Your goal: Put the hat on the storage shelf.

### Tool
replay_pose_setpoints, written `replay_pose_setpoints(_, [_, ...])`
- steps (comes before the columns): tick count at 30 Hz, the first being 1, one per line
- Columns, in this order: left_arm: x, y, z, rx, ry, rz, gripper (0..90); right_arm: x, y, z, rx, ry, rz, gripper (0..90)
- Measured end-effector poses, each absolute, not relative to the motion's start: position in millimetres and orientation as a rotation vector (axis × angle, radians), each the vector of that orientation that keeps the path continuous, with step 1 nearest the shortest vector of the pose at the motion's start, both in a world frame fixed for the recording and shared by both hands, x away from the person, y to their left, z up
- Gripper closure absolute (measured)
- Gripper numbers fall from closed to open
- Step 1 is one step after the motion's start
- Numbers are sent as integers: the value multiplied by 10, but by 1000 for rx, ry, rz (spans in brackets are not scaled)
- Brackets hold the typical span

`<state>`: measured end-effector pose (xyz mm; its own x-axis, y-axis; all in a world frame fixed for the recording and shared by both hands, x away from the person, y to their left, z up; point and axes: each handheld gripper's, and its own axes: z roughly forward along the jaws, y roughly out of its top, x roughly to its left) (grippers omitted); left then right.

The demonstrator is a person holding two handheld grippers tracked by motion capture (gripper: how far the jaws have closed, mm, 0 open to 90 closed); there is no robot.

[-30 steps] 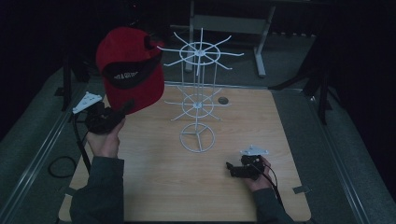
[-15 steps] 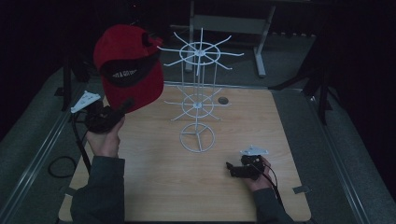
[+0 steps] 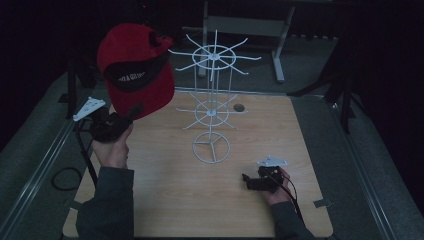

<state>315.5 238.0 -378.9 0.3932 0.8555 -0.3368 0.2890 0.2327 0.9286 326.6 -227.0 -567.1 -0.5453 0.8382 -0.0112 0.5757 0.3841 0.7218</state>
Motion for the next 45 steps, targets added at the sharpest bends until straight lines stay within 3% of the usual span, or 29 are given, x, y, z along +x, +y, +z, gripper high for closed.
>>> replay_pose_setpoints(45, [3086, 2301, -3709, 1281, 1068, 512, 850, 3267, -2270, -5671, 1224, 2274, 962, 137])
